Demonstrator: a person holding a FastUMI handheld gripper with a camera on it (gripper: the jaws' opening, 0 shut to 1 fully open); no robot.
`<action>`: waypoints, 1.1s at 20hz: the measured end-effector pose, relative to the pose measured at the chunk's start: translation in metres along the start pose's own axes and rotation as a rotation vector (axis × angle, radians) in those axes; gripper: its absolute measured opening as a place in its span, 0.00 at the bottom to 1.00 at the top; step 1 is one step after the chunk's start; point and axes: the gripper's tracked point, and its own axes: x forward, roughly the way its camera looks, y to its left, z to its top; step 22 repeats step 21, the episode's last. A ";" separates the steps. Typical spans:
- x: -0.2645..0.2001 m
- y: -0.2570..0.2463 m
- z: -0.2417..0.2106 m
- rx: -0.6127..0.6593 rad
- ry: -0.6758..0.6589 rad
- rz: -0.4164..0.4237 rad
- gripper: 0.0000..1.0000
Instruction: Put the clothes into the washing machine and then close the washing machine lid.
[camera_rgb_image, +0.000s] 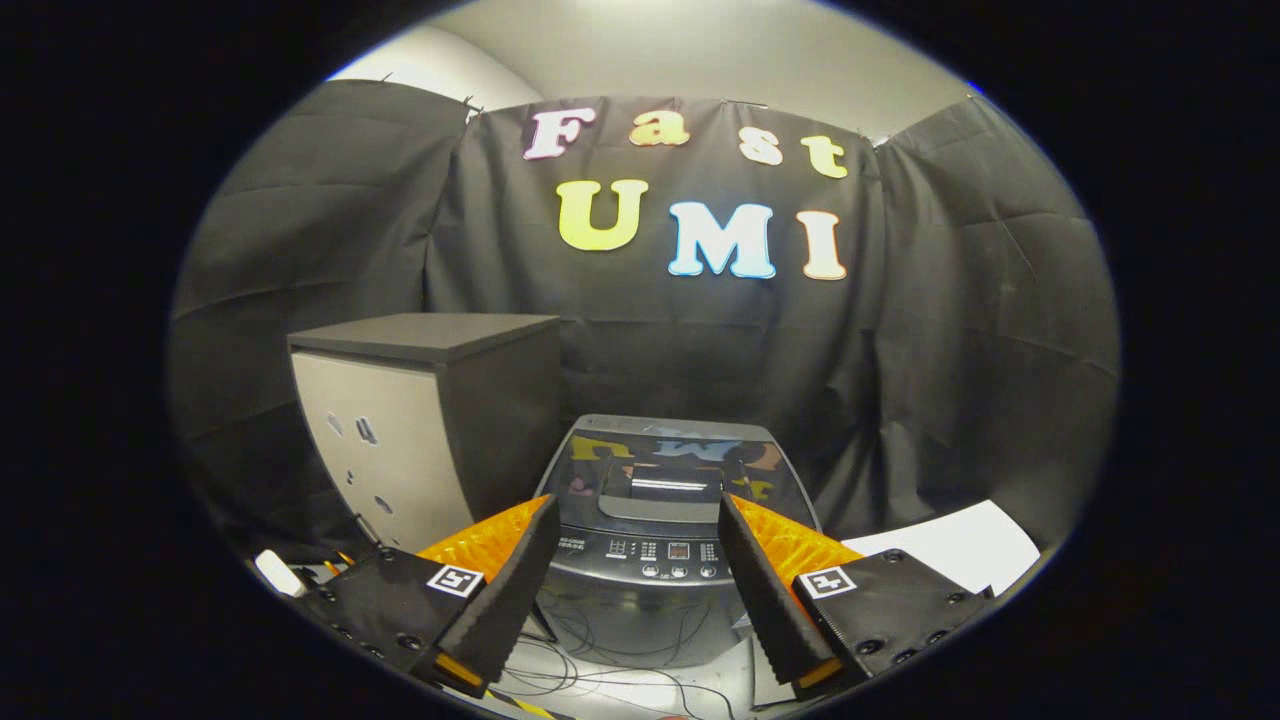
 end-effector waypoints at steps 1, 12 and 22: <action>-0.017 -0.001 0.006 0.009 -0.021 -0.012 0.99; -0.106 -0.010 -0.008 0.109 -0.076 -0.087 0.98; -0.117 -0.031 -0.008 0.129 -0.085 -0.109 0.98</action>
